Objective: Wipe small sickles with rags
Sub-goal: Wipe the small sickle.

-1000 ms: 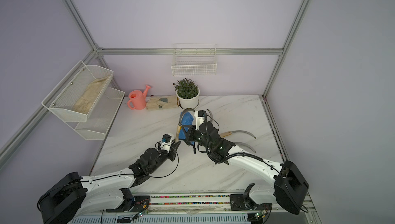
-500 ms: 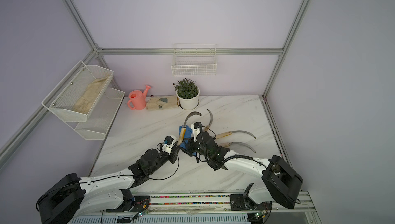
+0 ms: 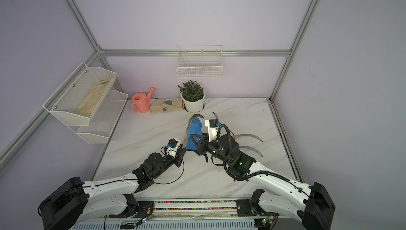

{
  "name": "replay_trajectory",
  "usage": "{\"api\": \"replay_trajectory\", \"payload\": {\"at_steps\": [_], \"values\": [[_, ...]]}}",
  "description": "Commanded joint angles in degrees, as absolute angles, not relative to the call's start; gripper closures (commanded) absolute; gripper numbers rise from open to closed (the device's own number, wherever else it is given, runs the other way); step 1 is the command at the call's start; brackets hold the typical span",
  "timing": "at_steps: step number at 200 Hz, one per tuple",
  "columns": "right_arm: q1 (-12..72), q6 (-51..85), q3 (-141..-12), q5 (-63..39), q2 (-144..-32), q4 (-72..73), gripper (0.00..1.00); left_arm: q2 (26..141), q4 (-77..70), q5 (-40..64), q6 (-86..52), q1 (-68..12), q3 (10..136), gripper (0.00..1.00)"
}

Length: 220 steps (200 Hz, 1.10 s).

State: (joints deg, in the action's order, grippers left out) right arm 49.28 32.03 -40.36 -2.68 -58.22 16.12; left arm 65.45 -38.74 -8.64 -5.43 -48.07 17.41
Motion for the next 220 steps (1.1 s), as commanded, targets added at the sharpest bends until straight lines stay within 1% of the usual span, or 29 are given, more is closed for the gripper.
{"api": "replay_trajectory", "payload": {"at_steps": [1, 14, 36, 57, 82, 104, 141, 193, 220], "values": [[49.22, 26.43, -37.39, -2.35, -53.81, 19.53, 1.00, 65.81, -39.15, -6.36, -6.68, -48.25, 18.63, 1.00], [49.13, 22.74, -34.38, 0.15, -51.94, 20.81, 1.00, 65.74, -39.14, -4.40, -6.93, -48.25, 18.72, 1.00], [48.63, 19.62, -29.01, 9.48, -51.51, 23.54, 1.00, 65.02, -38.60, -2.08, -7.72, -48.25, 18.81, 1.00], [47.51, 19.03, -24.37, 10.99, -53.41, 28.27, 1.00, 64.27, -37.78, -0.88, -8.59, -48.13, 18.97, 1.00], [47.37, 16.80, -21.68, 7.83, -55.23, 34.77, 1.00, 64.91, -37.32, 2.31, -8.66, -48.16, 19.69, 1.00], [47.32, 16.00, -22.27, 4.49, -56.34, 38.35, 1.00, 67.02, -33.99, 5.07, -8.55, -48.16, 22.36, 1.00], [46.55, 15.54, -24.37, 3.39, -61.82, 42.70, 1.00, 69.47, -32.06, 7.53, -8.53, -48.10, 24.47, 1.00], [42.36, 17.92, -21.18, -3.64, -63.18, 52.52, 1.00, 72.15, -30.17, 8.08, -8.44, -47.91, 26.45, 1.00], [37.42, 20.03, -21.41, -6.91, -65.32, 53.71, 1.00, 71.79, -30.52, 8.99, -8.70, -47.91, 26.22, 1.00]]}}
